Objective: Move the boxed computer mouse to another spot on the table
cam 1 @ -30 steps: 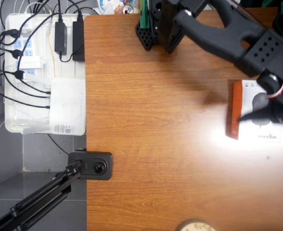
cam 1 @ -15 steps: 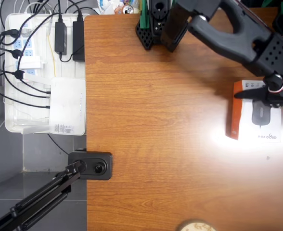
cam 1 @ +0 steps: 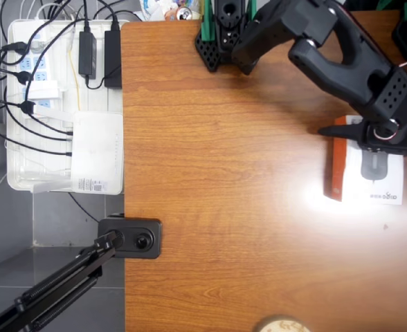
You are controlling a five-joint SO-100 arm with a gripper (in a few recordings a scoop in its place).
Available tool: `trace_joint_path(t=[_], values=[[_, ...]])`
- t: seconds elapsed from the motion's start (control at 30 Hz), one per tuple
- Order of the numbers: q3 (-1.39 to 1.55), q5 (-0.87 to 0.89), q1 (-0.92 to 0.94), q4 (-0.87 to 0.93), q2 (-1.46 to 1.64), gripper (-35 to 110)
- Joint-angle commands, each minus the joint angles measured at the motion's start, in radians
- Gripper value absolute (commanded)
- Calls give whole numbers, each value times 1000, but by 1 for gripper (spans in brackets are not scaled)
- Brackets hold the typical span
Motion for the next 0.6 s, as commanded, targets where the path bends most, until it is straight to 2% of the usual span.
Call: trace_joint_path(t=[0.0,0.07,0.17,0.27,0.37,0.43,0.5,0.57], values=[[-84,21,26,106,-49,68],[-172,72,61,209,-57,40],[-422,183,124,480,-83,2],[-833,282,183,733,-170,0],[-1482,310,244,936,-379,0],[-1844,288,290,908,-482,0],[-1934,331,351,870,-457,0],[-1988,328,437,931,-414,0]])
